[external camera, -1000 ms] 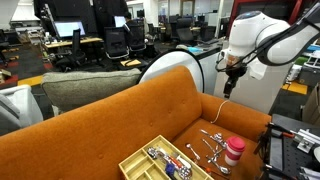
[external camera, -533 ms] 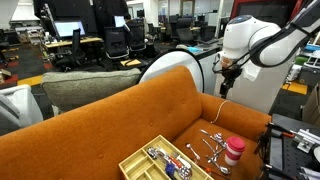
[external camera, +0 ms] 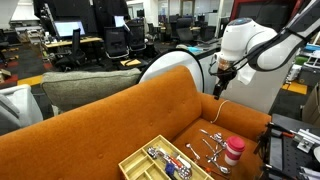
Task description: Put a spoon in the right compartment of the tray
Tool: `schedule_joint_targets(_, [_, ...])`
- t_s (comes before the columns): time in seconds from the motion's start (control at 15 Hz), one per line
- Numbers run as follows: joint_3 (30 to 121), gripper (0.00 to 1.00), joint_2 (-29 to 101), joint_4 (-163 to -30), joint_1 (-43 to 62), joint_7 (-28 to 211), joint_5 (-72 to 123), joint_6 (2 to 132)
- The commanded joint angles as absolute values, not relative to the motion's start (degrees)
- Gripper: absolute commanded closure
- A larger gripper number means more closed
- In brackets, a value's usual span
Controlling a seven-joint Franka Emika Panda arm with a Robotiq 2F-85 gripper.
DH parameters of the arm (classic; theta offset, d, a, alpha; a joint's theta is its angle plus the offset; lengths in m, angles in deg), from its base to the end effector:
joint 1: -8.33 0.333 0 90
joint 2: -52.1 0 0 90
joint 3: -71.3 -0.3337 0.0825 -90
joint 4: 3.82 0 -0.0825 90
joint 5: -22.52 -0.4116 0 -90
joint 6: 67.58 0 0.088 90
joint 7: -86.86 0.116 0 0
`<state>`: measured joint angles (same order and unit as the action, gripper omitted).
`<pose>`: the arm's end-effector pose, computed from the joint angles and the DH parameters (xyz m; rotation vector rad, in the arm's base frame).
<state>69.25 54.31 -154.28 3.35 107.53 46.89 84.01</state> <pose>0.4491 -0.0139 0.2513 2.9360 -0.0620 0.1313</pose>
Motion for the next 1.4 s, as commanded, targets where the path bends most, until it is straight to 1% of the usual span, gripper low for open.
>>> schedule_joint_targets(0.0, [70.26,0.0,44.02,-150.11,5.2,109.73,47.3,89.8])
schedule_joint_targets(0.2, [71.55,0.0,33.87,-145.29,8.27,107.2,43.05,92.78])
schedule_joint_targets(0.47, [72.05,0.0,23.48,-137.44,10.68,102.11,35.36,90.77])
schedule_joint_targets(0.53, [72.63,0.0,22.32,-135.9,11.48,100.98,34.76,89.27])
schedule_joint_targets(0.6, [73.26,0.0,23.72,-138.63,12.2,101.67,33.94,92.12])
schedule_joint_targets(0.73, [73.55,0.0,21.54,-136.29,12.61,100.88,33.52,91.56])
schedule_joint_targets(1.0, [73.67,0.0,21.71,-136.03,12.71,100.82,33.62,90.95])
schedule_joint_targets(1.2, [73.65,0.0,21.52,-135.92,12.73,101.02,33.48,90.92])
schedule_joint_targets(1.33, [72.1,0.0,20.06,-135.24,11.62,99.34,31.3,92.52])
